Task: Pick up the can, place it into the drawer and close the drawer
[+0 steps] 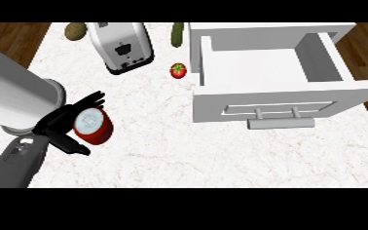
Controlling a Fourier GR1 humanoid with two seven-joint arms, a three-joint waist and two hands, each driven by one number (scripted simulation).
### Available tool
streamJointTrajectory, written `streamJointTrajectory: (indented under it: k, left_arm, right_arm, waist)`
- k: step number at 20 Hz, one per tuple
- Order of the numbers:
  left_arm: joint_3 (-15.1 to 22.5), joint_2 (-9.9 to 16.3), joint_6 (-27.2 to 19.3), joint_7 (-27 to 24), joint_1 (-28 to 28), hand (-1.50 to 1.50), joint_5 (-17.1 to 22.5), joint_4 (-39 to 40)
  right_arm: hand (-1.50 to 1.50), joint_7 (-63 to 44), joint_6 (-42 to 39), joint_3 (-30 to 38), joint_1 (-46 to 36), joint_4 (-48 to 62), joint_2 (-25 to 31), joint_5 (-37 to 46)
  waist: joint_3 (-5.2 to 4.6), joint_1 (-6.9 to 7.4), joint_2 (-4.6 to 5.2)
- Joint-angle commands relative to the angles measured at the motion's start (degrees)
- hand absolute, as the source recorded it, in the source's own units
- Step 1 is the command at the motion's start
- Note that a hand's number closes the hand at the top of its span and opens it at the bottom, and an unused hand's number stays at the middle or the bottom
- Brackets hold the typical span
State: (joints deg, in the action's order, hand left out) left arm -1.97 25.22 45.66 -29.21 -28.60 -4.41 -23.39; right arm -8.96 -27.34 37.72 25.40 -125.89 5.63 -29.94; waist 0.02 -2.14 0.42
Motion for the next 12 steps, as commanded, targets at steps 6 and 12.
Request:
streamJointTrajectory:
  k: [6,12]
  left_arm:
    - [1.57,-2.13,14.85,-2.46,-1.62,1.5,1.83,3.6]
    - [1.86,-5.12,18.78,-0.53,-2.64,1.5,5.2,-0.28]
  right_arm:
    - [-1.5,0.56,-1.22,0.68,0.14,0.59,-0.37,-0.94]
    - [-1.5,-1.3,-0.19,0.52,1.27,-1.59,-1.48,-0.66]
  waist:
    - [-0.27,-0.22,0.32]
    - [-0.16,0.84,-0.2]
